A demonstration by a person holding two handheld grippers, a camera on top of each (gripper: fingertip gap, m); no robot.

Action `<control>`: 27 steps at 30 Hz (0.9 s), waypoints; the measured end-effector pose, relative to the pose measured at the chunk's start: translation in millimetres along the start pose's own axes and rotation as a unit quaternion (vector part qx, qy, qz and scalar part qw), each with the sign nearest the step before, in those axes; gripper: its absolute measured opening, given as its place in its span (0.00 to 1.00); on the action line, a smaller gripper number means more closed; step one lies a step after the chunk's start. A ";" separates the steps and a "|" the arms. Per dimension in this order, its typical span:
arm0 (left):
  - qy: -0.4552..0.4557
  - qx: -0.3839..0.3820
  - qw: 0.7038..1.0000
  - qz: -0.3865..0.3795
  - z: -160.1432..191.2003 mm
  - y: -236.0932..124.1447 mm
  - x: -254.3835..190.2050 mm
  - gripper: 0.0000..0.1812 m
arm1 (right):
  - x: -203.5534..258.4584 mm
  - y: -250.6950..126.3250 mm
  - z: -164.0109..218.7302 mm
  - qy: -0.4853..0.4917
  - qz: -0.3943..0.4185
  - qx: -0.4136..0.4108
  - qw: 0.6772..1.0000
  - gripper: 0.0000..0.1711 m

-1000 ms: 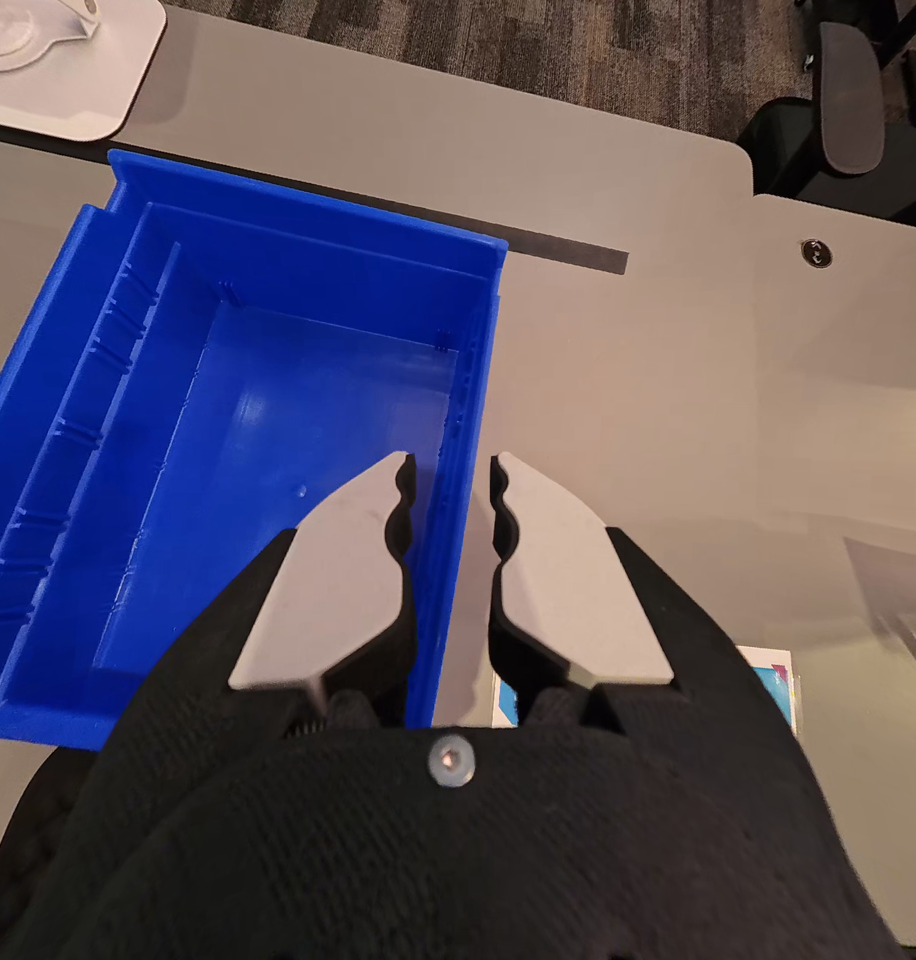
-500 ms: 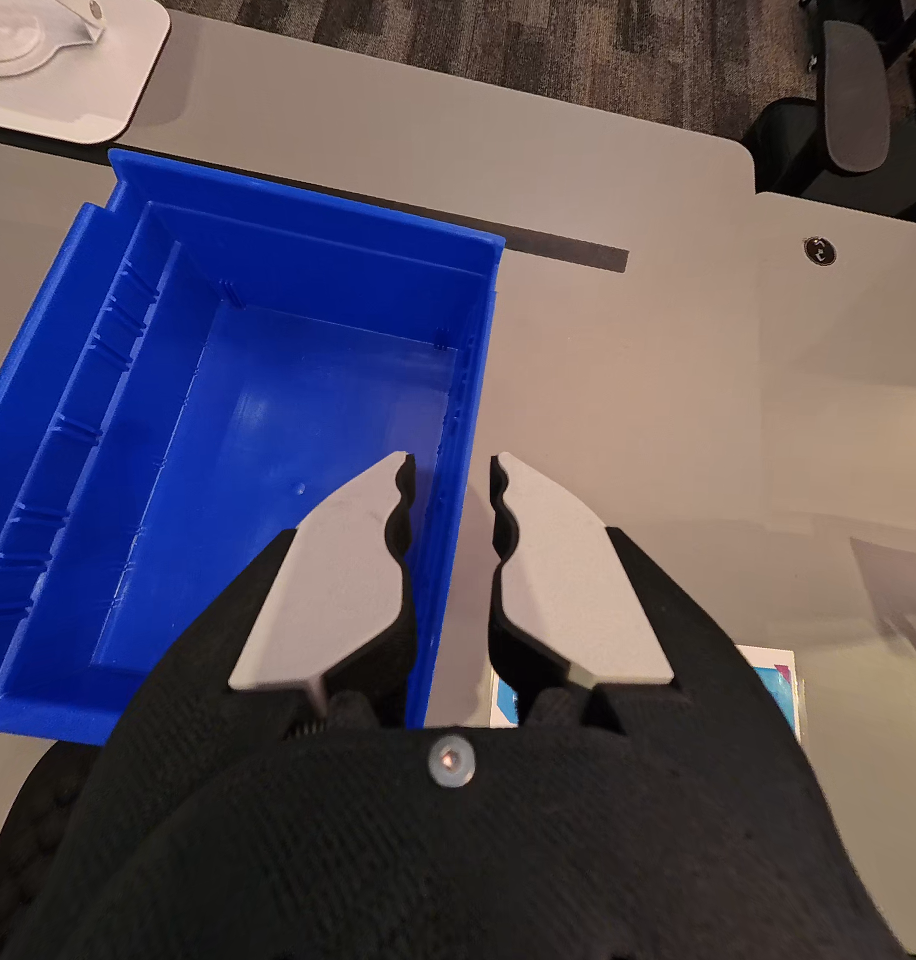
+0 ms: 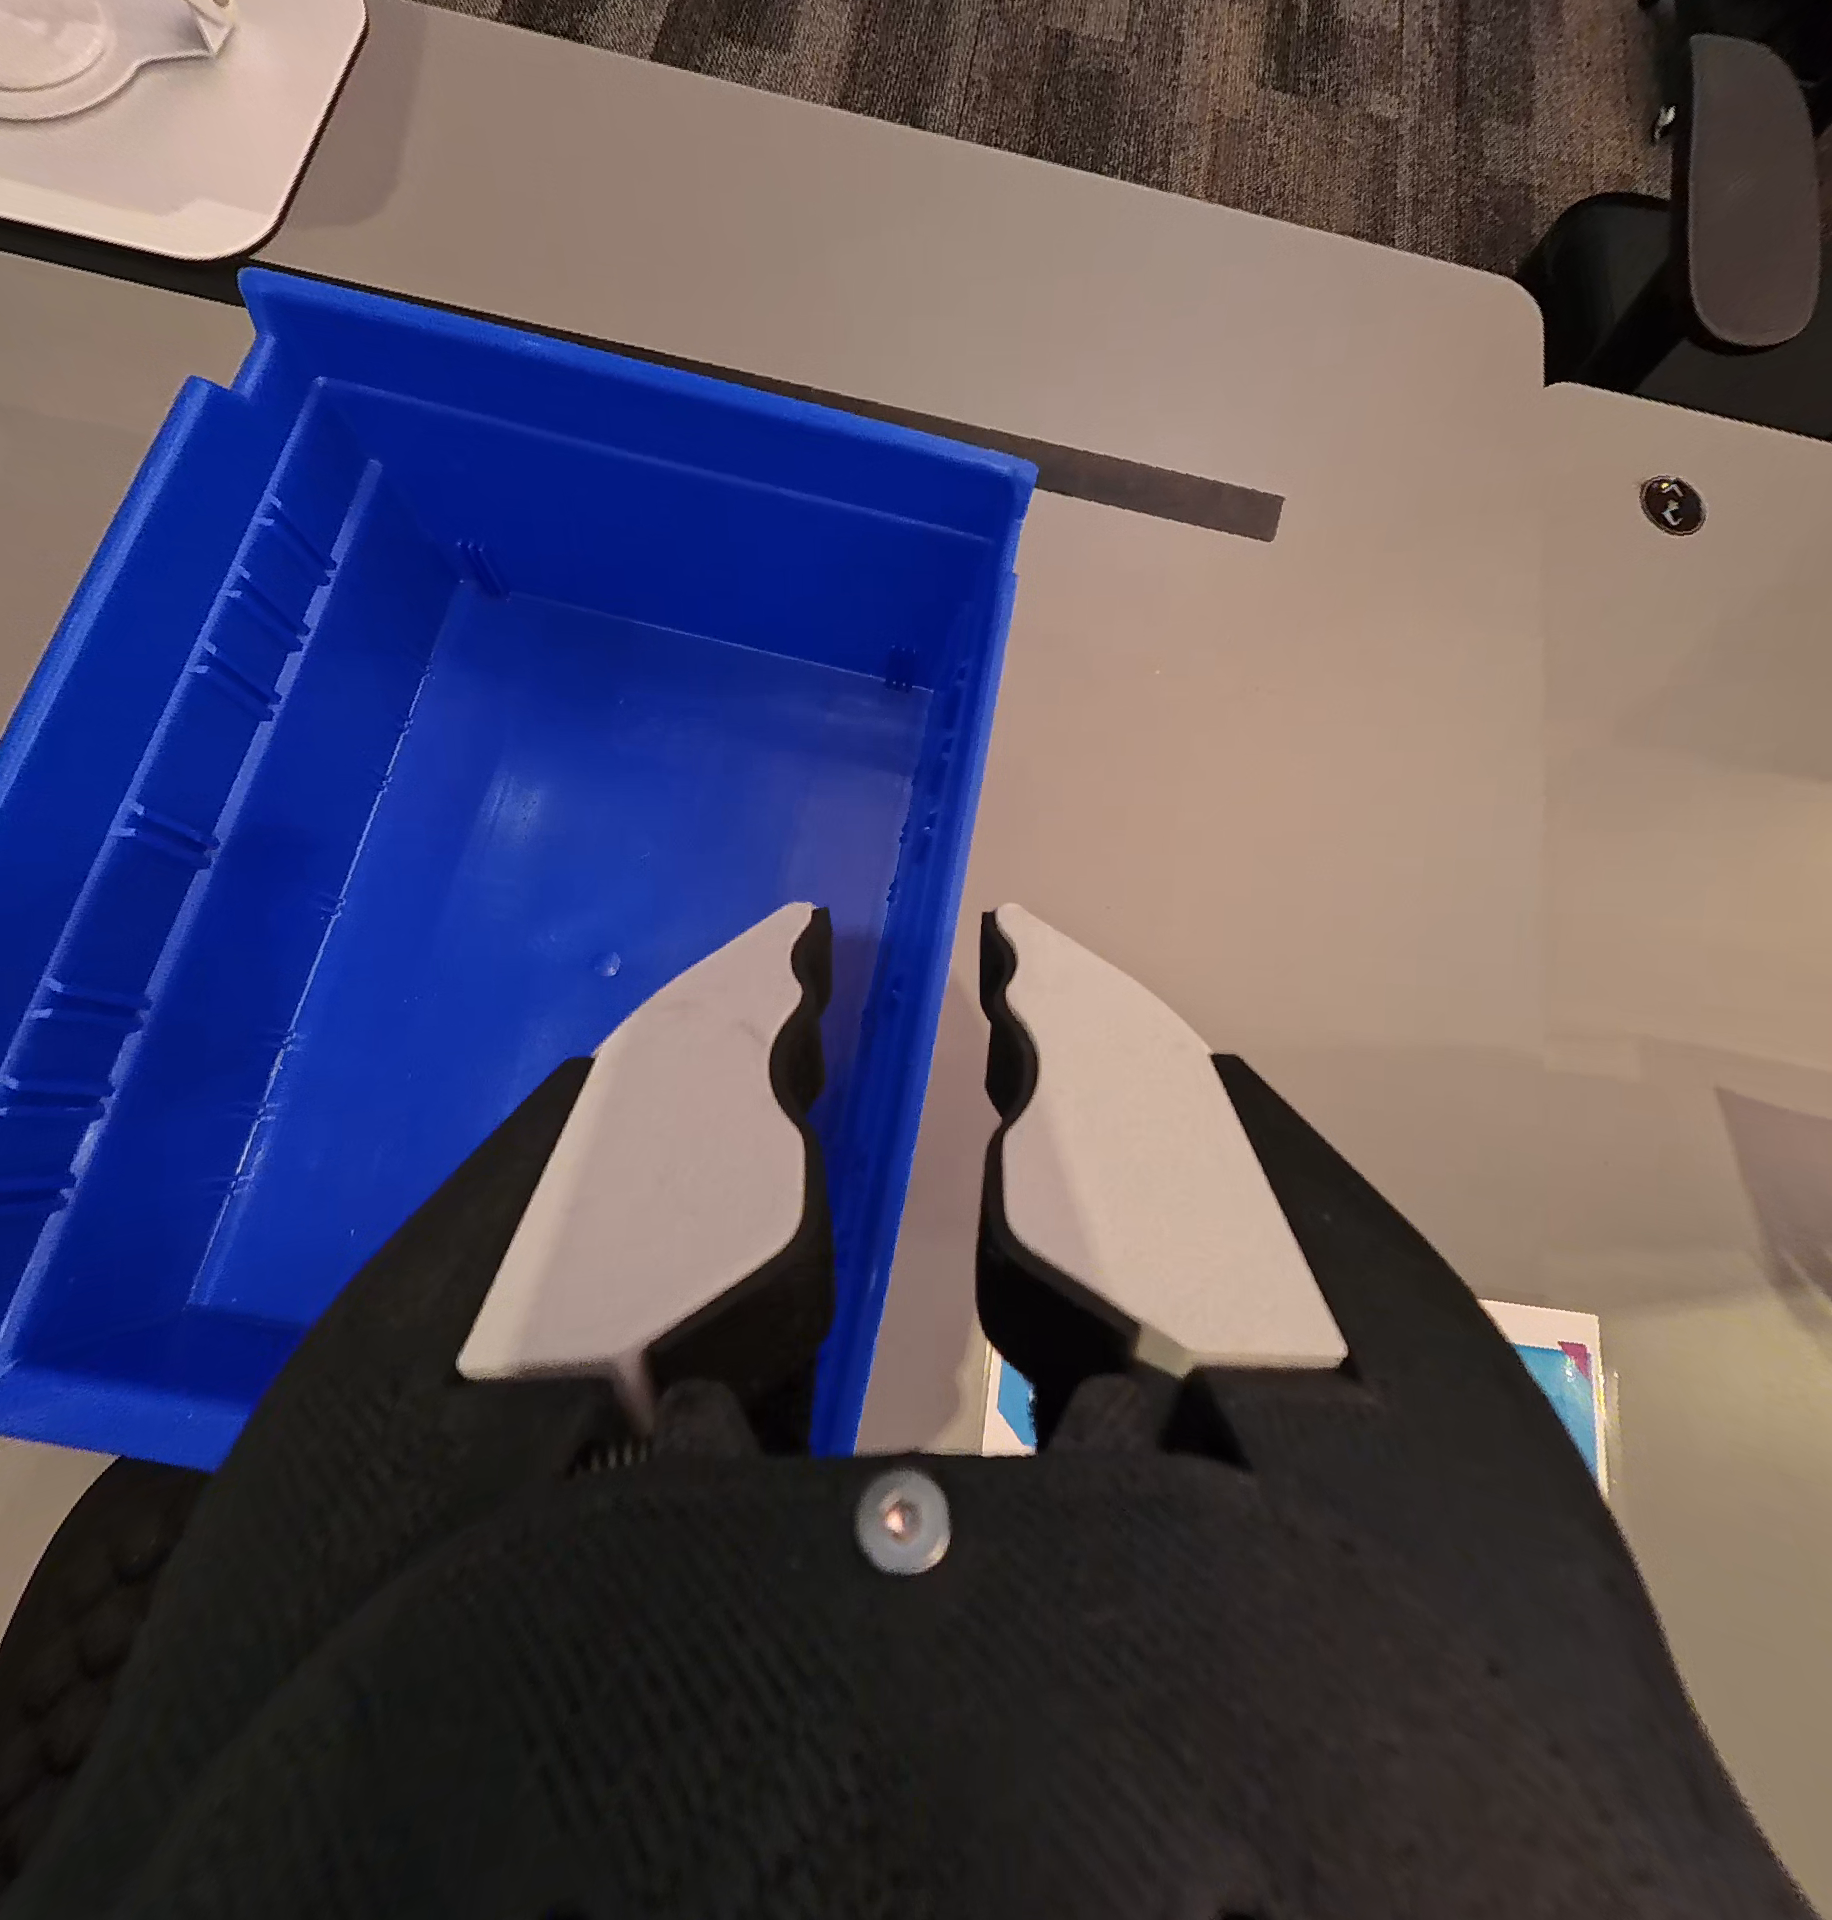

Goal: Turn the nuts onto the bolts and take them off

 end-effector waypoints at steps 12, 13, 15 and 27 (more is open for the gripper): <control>0.041 0.008 0.998 -0.041 -6.1 -3.9 1.4 0.01 | -1.8 0.0 2.6 -0.001 -0.003 0.000 1.000 0.17; 0.042 -0.011 0.998 -0.041 -7.7 -7.0 2.7 0.00 | -1.6 0.1 2.4 -0.002 -0.003 0.000 1.000 0.17; 0.032 -0.032 0.998 -0.038 -8.6 -11.6 7.3 0.00 | -0.9 0.2 1.8 -0.005 -0.003 0.000 1.000 0.17; 0.028 -0.002 1.000 -0.010 3.2 -0.3 0.9 0.22 | 3.1 2.3 -0.1 -0.019 -0.004 0.009 1.000 0.17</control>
Point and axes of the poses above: each gripper's, where its closed fingertips meet, y out along the fingers, z out of its underside, x = y × z across the jaws, the point moved 8 cm from there along -y, back along the fingers, and after that the axes turned 10 degrees about -y, right-handed, at the moved point
